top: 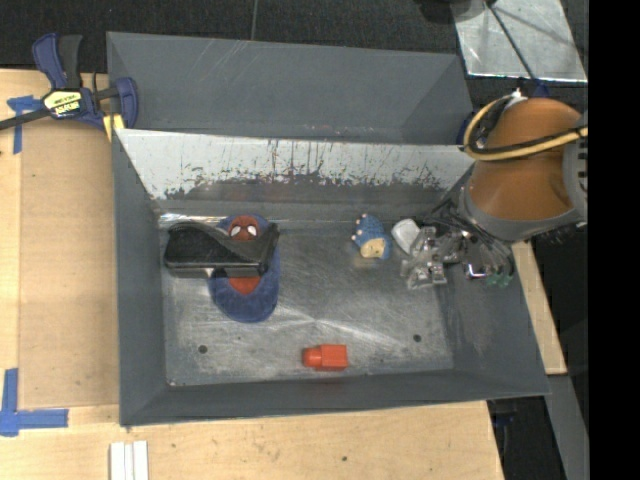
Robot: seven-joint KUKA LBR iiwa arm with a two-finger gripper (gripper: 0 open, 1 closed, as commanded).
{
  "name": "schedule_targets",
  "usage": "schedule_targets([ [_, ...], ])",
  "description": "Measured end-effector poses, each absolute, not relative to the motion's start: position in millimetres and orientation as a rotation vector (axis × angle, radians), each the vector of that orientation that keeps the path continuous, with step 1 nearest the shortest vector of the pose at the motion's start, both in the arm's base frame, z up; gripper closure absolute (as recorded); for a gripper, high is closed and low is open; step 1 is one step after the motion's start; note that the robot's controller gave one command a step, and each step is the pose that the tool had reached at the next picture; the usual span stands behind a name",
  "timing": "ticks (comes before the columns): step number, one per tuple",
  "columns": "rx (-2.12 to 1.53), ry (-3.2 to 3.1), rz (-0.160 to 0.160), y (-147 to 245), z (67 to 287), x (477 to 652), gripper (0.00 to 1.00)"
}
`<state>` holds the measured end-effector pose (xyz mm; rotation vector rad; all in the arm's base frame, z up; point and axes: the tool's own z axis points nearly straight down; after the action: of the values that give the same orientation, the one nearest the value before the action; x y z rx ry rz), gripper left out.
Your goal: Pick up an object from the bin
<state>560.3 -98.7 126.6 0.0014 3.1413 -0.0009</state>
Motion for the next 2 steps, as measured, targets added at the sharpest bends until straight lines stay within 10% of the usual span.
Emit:
schedule_targets([
  [1,-0.344,3.113,-0.006,-125,212,548.8,1.0],
  [2,-0.194,3.137,0.003,-106,130,586.2,1.0],
])
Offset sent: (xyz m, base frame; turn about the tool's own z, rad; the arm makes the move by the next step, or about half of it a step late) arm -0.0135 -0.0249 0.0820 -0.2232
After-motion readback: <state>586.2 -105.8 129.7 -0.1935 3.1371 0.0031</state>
